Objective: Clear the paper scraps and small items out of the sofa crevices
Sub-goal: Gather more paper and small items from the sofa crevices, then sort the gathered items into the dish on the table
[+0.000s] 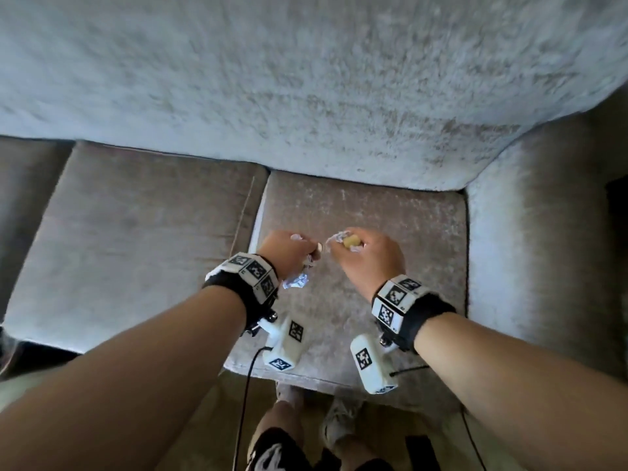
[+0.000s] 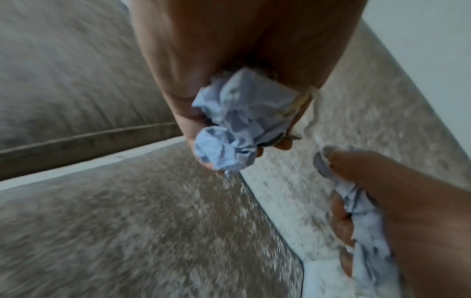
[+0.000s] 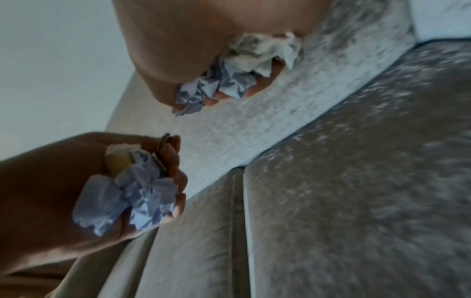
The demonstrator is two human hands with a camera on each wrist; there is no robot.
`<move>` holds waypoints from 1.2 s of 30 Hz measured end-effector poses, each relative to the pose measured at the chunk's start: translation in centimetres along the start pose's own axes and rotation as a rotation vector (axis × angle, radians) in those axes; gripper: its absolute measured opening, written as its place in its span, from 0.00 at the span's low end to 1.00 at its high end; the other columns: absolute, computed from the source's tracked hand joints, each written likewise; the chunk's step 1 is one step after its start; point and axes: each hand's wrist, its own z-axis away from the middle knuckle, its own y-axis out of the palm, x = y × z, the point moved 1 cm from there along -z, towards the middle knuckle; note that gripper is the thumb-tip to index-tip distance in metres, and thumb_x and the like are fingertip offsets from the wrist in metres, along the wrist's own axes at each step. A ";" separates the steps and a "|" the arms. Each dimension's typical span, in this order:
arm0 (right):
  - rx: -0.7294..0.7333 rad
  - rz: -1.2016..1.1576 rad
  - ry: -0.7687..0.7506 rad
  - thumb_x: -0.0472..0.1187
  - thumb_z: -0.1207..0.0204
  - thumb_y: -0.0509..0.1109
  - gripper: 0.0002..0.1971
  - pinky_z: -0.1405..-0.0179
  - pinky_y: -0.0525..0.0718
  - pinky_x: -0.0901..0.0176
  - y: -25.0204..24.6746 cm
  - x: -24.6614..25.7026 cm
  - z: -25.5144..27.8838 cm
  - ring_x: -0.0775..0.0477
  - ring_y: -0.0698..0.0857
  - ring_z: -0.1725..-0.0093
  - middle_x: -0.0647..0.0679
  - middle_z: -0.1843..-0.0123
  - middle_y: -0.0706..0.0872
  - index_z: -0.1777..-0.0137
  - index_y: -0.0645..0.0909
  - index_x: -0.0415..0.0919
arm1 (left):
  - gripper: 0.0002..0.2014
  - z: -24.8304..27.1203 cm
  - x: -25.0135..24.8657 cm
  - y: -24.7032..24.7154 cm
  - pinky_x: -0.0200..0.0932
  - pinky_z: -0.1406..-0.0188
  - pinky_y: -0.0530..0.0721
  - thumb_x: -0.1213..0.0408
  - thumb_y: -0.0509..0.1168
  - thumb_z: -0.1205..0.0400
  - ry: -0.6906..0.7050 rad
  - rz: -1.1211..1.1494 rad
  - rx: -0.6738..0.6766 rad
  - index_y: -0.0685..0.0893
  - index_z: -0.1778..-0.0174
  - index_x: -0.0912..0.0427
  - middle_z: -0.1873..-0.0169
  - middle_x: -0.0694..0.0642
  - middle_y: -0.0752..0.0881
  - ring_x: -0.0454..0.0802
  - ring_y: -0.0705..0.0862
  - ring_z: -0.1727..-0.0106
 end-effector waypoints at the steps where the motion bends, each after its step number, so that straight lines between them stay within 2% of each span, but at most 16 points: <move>1: 0.017 0.009 -0.027 0.59 0.33 0.73 0.13 0.64 0.88 0.55 0.2 1.4 0.4 0.51 0.87 0.65 0.56 0.66 0.89 0.57 0.88 0.52 | 0.10 1.1 0.3 -1.5 0.44 0.64 0.83 0.66 0.68 0.23 0.000 0.062 -0.033 0.86 0.71 0.56 0.72 0.54 0.86 0.52 0.83 0.68; 4: 0.079 0.033 -0.111 0.59 0.33 0.72 0.13 0.66 0.87 0.52 1.4 5.6 1.3 0.49 0.86 0.67 0.54 0.70 0.87 0.60 0.86 0.50 | 0.12 4.2 1.6 -6.0 0.35 0.71 0.81 0.72 0.66 0.23 0.005 0.251 -0.133 0.85 0.73 0.61 0.66 0.58 0.87 0.52 0.81 0.67; 6: 0.155 0.051 -0.169 0.59 0.33 0.71 0.13 0.64 0.87 0.52 2.8 8.6 2.1 0.47 0.85 0.66 0.53 0.70 0.86 0.61 0.84 0.49 | 0.11 6.2 2.6 -8.9 0.35 0.72 0.81 0.72 0.67 0.24 0.006 0.341 -0.188 0.86 0.73 0.61 0.68 0.56 0.87 0.51 0.82 0.66; 10: 0.272 0.032 -0.289 0.57 0.34 0.72 0.16 0.61 0.87 0.49 6.8 14.6 3.4 0.43 0.86 0.63 0.49 0.69 0.86 0.60 0.84 0.43 | 0.11 9.0 4.7 -14.4 0.33 0.84 0.73 0.70 0.67 0.26 0.009 0.480 -0.263 0.86 0.75 0.59 0.73 0.57 0.84 0.51 0.79 0.76; 14: 0.338 0.049 -0.358 0.56 0.36 0.71 0.14 0.57 0.87 0.48 10.7 20.0 5.0 0.44 0.85 0.61 0.50 0.68 0.86 0.60 0.84 0.46 | 0.08 11.5 7.0 -19.2 0.45 0.70 0.76 0.62 0.67 0.34 -0.019 0.614 -0.339 0.86 0.79 0.56 0.69 0.62 0.84 0.58 0.79 0.69; 16: 0.369 0.064 -0.397 0.56 0.36 0.71 0.12 0.57 0.87 0.49 12.5 22.2 5.9 0.45 0.85 0.61 0.53 0.68 0.87 0.60 0.84 0.48 | 0.08 12.6 8.3 -21.2 0.48 0.69 0.75 0.61 0.67 0.35 -0.030 0.675 -0.363 0.86 0.79 0.57 0.70 0.66 0.82 0.59 0.77 0.70; 19: 0.403 0.124 -0.477 0.56 0.35 0.72 0.11 0.57 0.86 0.51 15.2 24.8 7.0 0.48 0.86 0.61 0.56 0.66 0.88 0.60 0.86 0.50 | 0.08 13.8 10.6 -23.1 0.46 0.70 0.75 0.60 0.69 0.35 -0.043 0.753 -0.396 0.86 0.79 0.58 0.71 0.66 0.81 0.58 0.75 0.71; 23: 0.447 0.132 -0.531 0.54 0.35 0.74 0.10 0.56 0.86 0.53 18.3 26.1 8.2 0.48 0.86 0.60 0.54 0.65 0.89 0.61 0.87 0.48 | 0.09 14.3 13.3 -24.3 0.42 0.71 0.75 0.64 0.70 0.31 -0.069 0.834 -0.468 0.88 0.79 0.57 0.77 0.58 0.83 0.55 0.76 0.76; 25: 0.480 0.151 -0.552 0.52 0.33 0.75 0.09 0.58 0.85 0.57 19.2 25.9 8.4 0.47 0.85 0.61 0.53 0.65 0.89 0.63 0.86 0.48 | 0.12 14.0 14.4 -24.2 0.44 0.67 0.78 0.67 0.69 0.29 -0.077 0.837 -0.512 0.88 0.79 0.56 0.73 0.57 0.86 0.54 0.78 0.74; 27: 0.508 0.167 -0.556 0.51 0.32 0.75 0.07 0.61 0.82 0.59 19.9 25.2 8.2 0.47 0.84 0.61 0.52 0.66 0.88 0.65 0.84 0.49 | 0.10 13.6 15.0 -23.8 0.46 0.64 0.79 0.64 0.69 0.32 -0.092 0.845 -0.540 0.88 0.80 0.55 0.69 0.59 0.87 0.54 0.79 0.73; 30: 0.521 0.197 -0.566 0.53 0.33 0.73 0.10 0.63 0.83 0.59 20.6 23.8 7.5 0.49 0.84 0.63 0.54 0.67 0.87 0.62 0.87 0.48 | 0.08 12.8 15.7 -22.7 0.47 0.63 0.81 0.60 0.68 0.36 -0.126 0.837 -0.572 0.89 0.80 0.53 0.66 0.60 0.88 0.55 0.80 0.70; 33: 0.562 0.263 -0.606 0.55 0.33 0.72 0.11 0.68 0.81 0.61 21.4 23.0 7.3 0.50 0.83 0.66 0.54 0.69 0.86 0.61 0.86 0.48 | 0.13 12.2 17.1 -21.9 0.45 0.64 0.82 0.66 0.69 0.28 -0.129 0.870 -0.595 0.88 0.79 0.54 0.68 0.55 0.89 0.55 0.81 0.70; 36: 0.604 0.287 -0.645 0.57 0.35 0.71 0.11 0.68 0.83 0.58 22.7 22.4 8.1 0.50 0.84 0.67 0.55 0.70 0.86 0.63 0.86 0.52 | 0.16 12.9 19.1 -21.3 0.47 0.60 0.84 0.71 0.67 0.23 -0.141 0.925 -0.641 0.88 0.77 0.55 0.66 0.54 0.90 0.53 0.82 0.67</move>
